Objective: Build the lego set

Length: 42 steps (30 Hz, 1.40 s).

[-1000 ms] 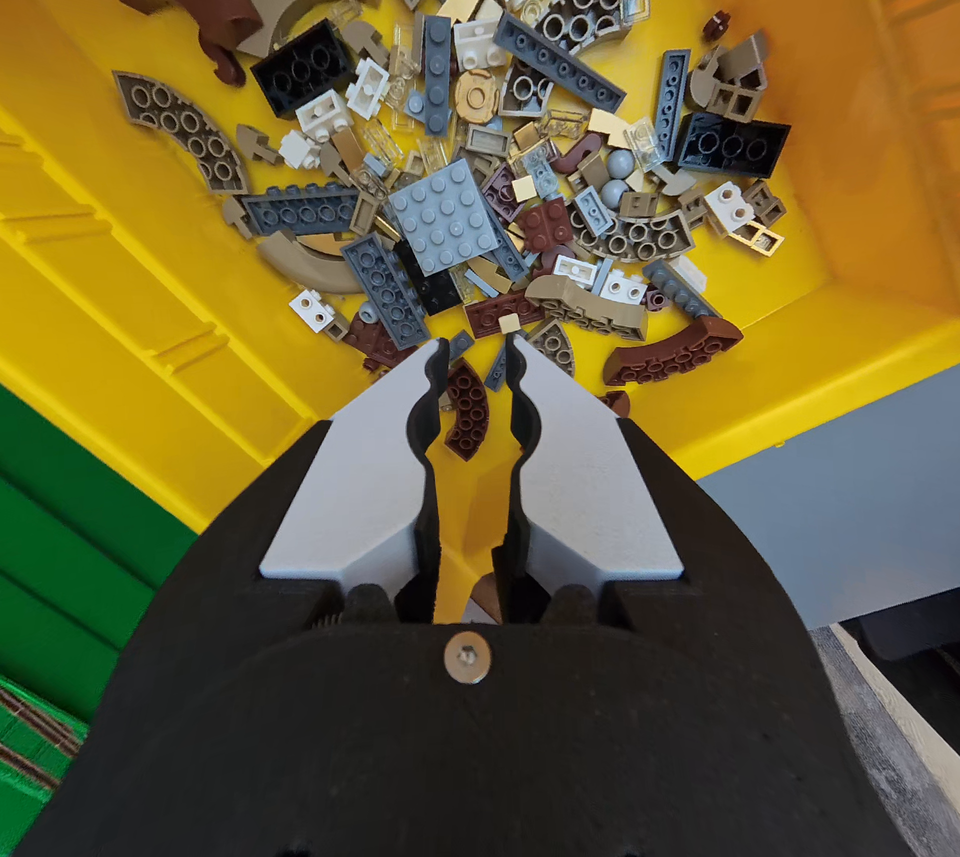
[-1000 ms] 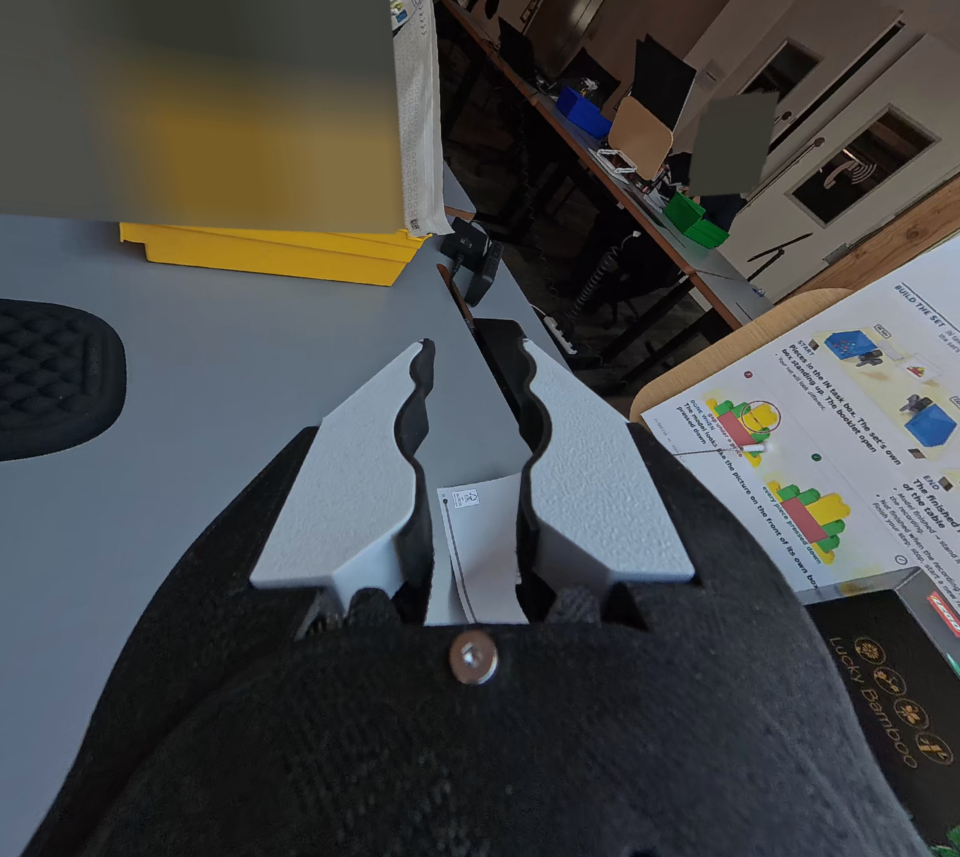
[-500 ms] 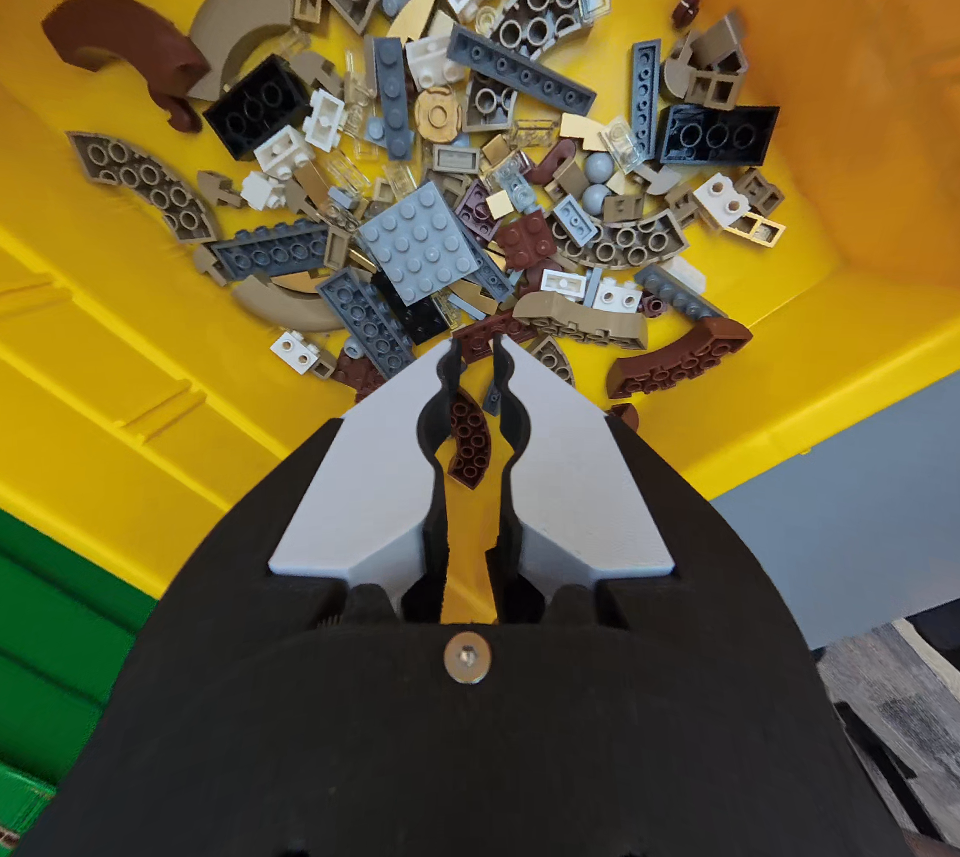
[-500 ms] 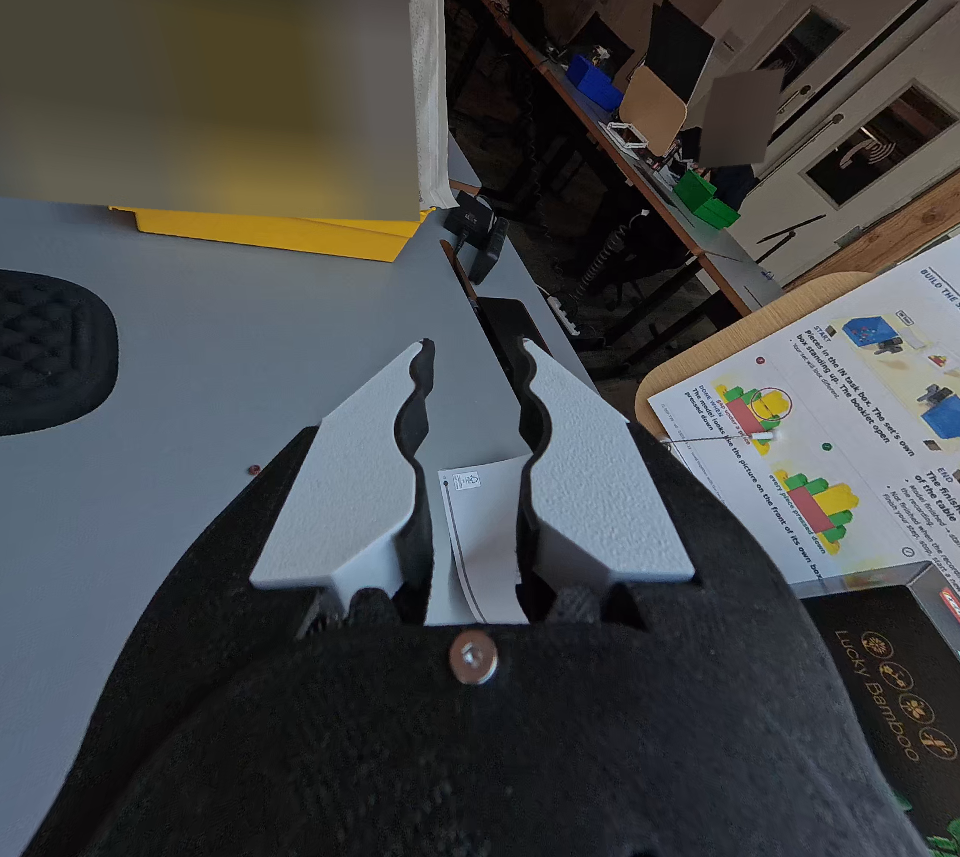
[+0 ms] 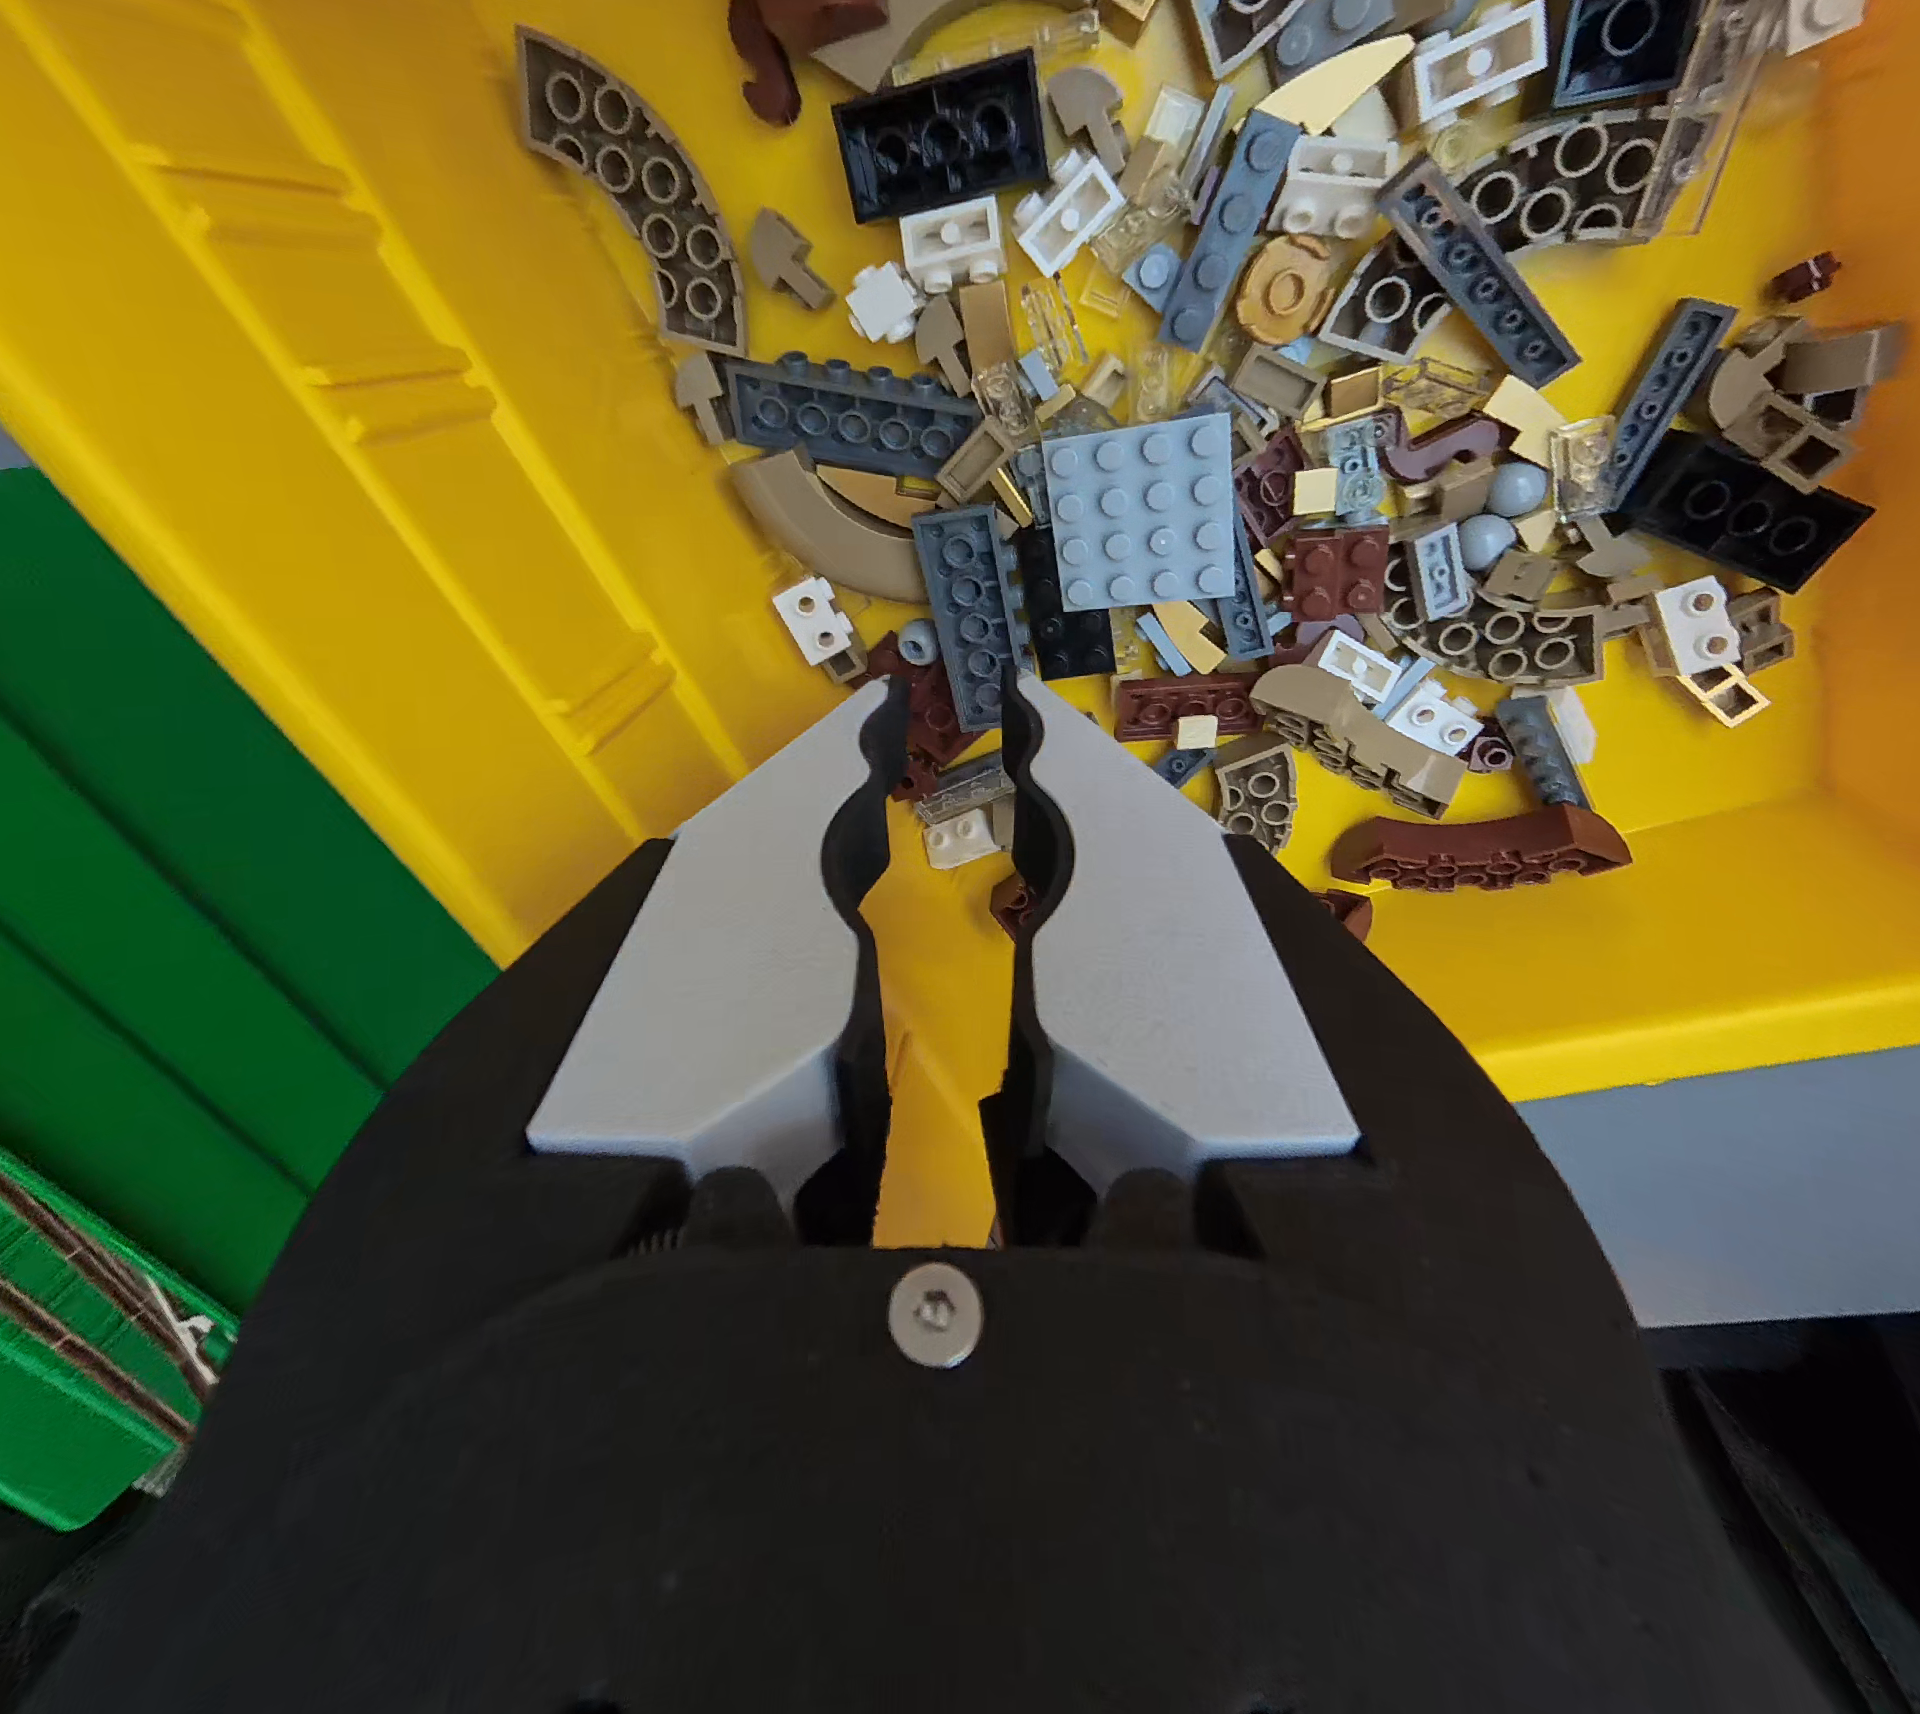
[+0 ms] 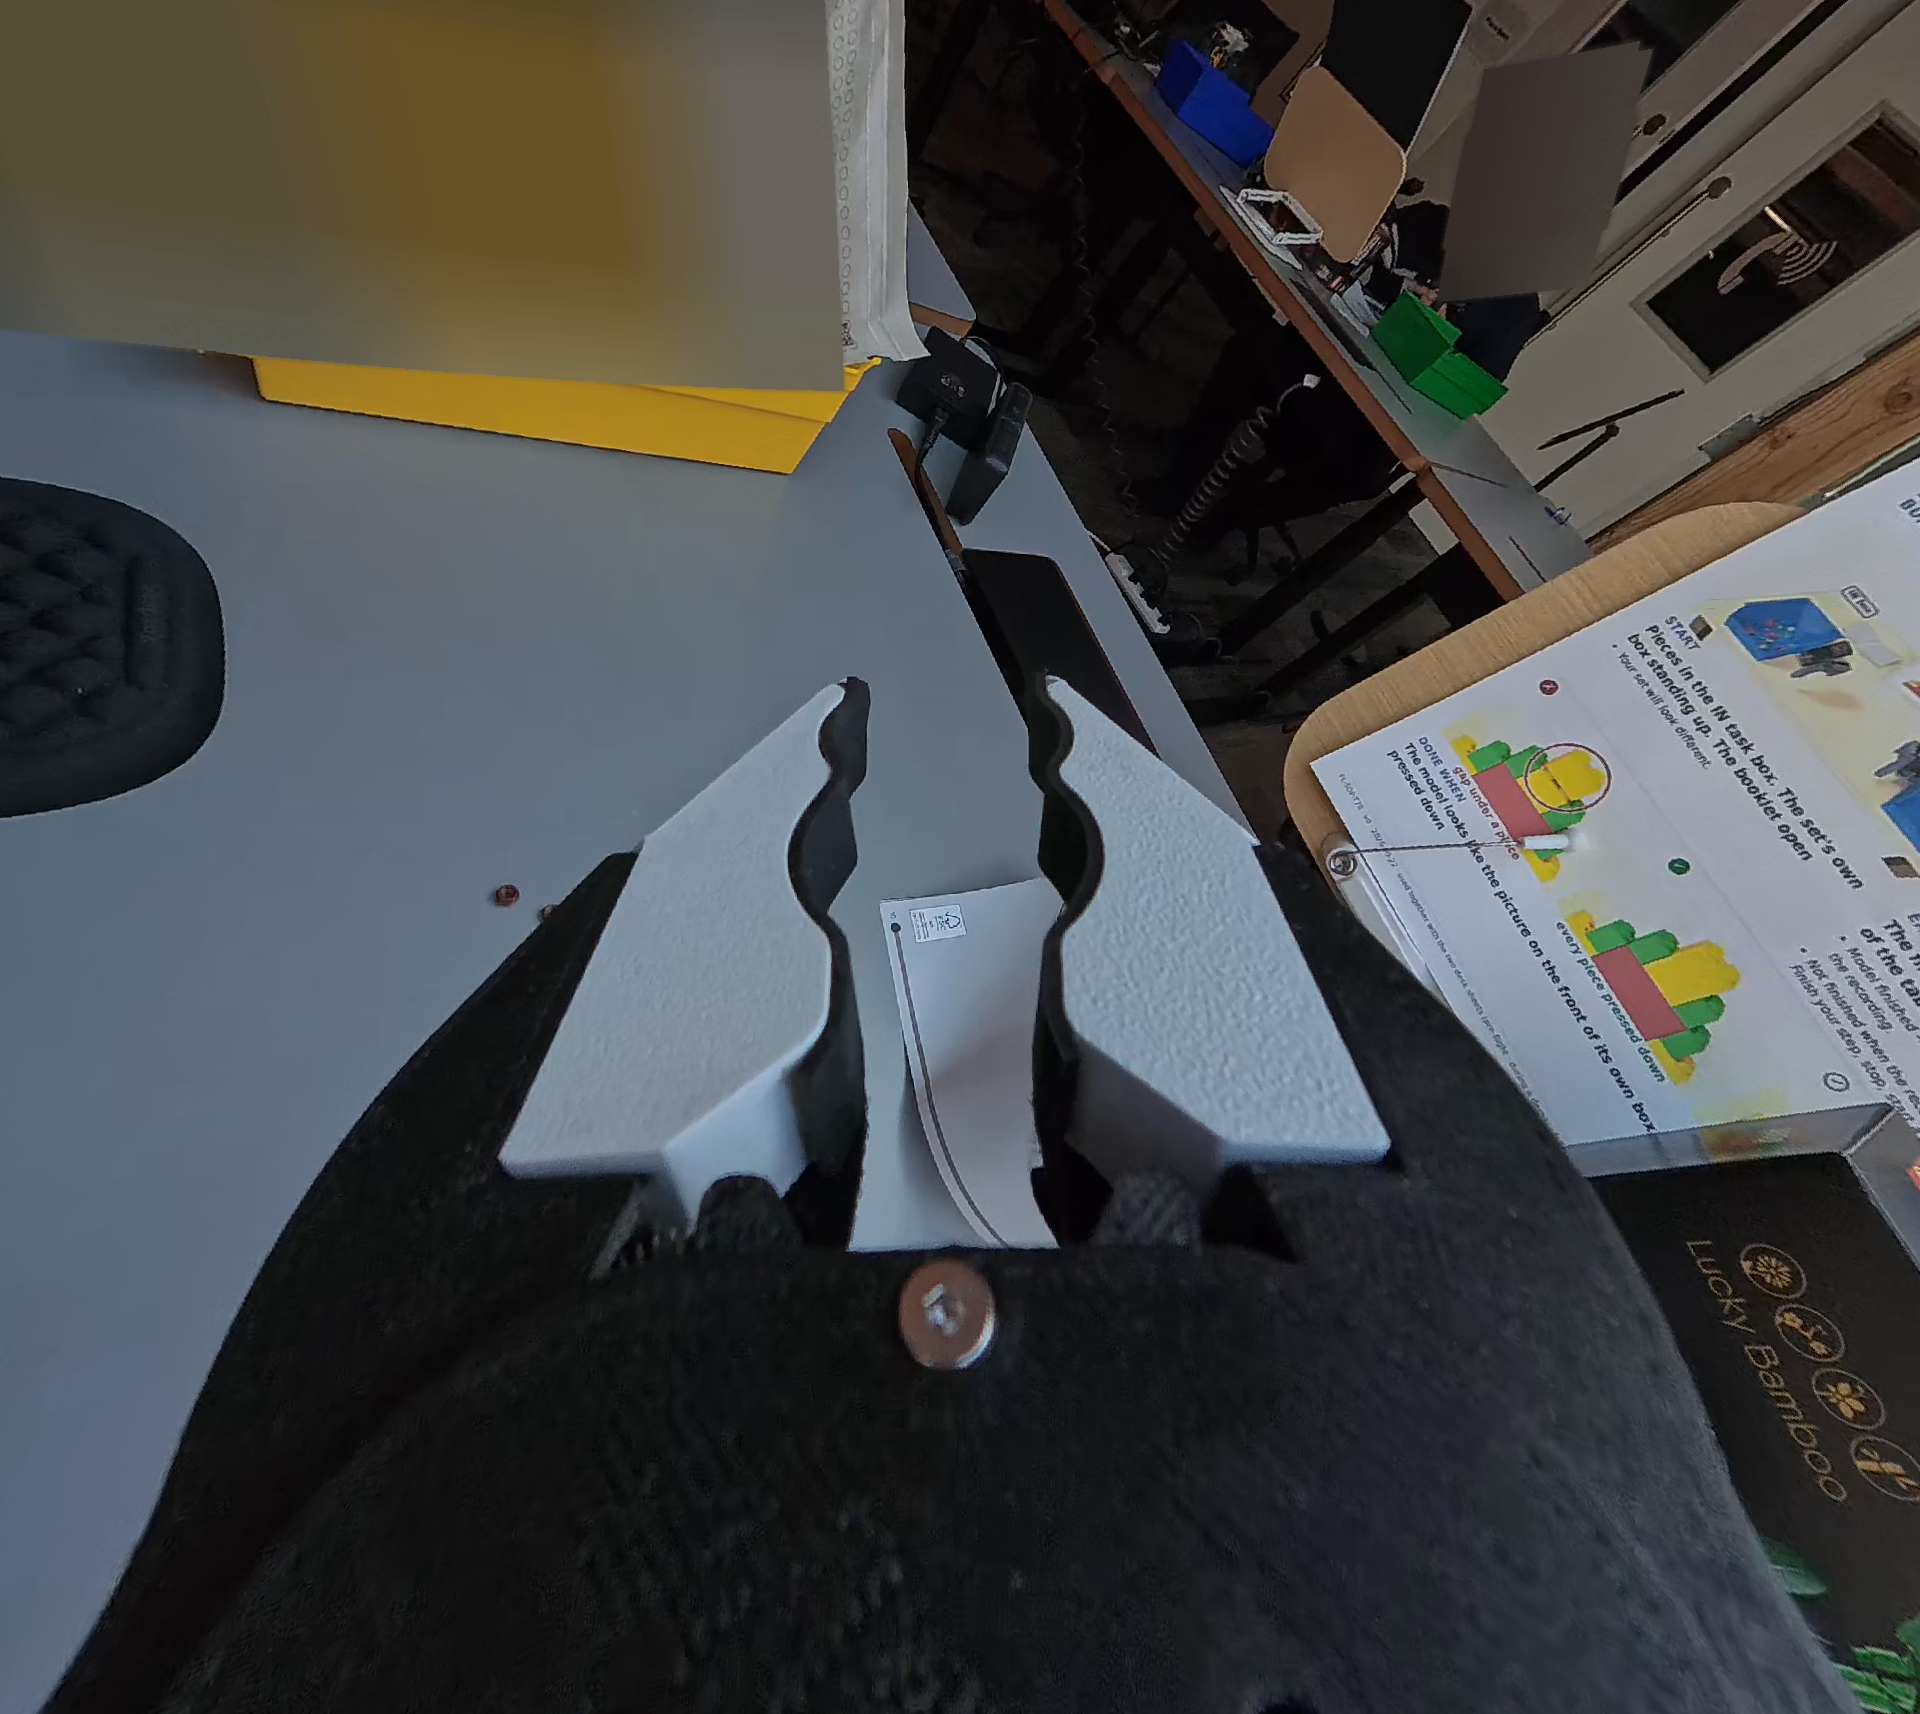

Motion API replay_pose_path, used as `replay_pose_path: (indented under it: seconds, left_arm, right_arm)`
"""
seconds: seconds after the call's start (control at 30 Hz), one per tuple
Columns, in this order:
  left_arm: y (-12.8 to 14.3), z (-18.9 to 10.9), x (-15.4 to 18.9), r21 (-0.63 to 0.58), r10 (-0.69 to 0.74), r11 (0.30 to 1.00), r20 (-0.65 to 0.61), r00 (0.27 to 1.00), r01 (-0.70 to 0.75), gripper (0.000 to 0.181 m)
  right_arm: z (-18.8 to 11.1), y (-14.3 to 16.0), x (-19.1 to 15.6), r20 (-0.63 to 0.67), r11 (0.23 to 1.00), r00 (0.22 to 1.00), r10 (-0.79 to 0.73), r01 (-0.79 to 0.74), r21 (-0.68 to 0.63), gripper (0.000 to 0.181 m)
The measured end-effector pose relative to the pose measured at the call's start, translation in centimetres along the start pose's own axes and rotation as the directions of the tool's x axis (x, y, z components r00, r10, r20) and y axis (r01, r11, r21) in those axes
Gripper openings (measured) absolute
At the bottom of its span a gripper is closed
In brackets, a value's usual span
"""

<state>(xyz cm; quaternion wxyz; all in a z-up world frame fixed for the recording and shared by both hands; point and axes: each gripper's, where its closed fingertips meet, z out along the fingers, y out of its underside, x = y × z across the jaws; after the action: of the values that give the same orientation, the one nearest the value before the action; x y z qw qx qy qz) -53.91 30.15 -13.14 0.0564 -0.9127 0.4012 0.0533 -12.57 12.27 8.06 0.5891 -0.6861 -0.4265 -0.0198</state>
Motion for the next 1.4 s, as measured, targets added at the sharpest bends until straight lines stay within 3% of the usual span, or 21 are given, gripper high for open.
replay_pose_path:
  seconds: [0.23, 0.4, 0.5, 0.63, 0.77, 0.9, 1.07, 1.4]
  left_arm:
    - [0.6, 1.2, -0.7, -0.108, 0.024, 0.994, 0.108, 0.994, -0.012, 0.015]
    - [1.3, 0.4, -1.5, -0.249, 0.282, 0.942, 0.217, 0.935, -0.227, 0.004]
    - [1.4, 0.1, -1.7, -0.334, 0.451, 0.866, 0.206, 0.868, -0.371, 0.008]
    - [2.5, 1.3, -1.1, -0.438, 0.662, 0.697, 0.089, 0.744, -0.568, 0.009]
    - [3.2, 1.7, -1.2, -0.523, 0.772, 0.553, 0.029, 0.635, -0.649, 0.011]
    - [3.2, 1.7, -1.1, -0.565, 0.814, 0.464, -0.033, 0.58, -0.682, 0.013]
    - [3.0, 1.7, -1.5, -0.591, 0.822, 0.427, -0.062, 0.566, -0.685, 0.014]
    - [3.2, 1.9, -1.2, -0.573, 0.811, 0.44, -0.077, 0.58, -0.691, 0.007]
  right_arm:
    - [-0.2, 0.2, 0.1, 0.001, 1.0, 1.0, 0.001, -0.001, -0.002, 0.031]
    - [0.0, 0.4, -0.1, 0.013, 1.0, 1.0, 0.001, -0.001, -0.009, 0.031]
    - [0.2, 0.5, -0.3, 0.019, 1.0, 1.0, -0.007, 0.008, -0.017, 0.031]
    - [0.0, 0.5, -0.4, 0.023, 1.0, 1.0, -0.018, 0.018, -0.019, 0.031]
    - [-0.3, 0.1, -0.5, 0.032, 1.0, 0.999, -0.015, 0.014, 0.004, 0.031]
    - [-0.3, 0.0, -0.6, 0.041, 1.0, 0.999, -0.014, 0.014, 0.007, 0.031]
    - [-0.3, 0.1, -0.8, 0.049, 1.0, 0.999, -0.02, 0.02, 0.001, 0.031]
    - [-0.1, 0.0, -1.1, 0.063, 1.0, 0.998, -0.021, 0.021, 0.0, 0.031]
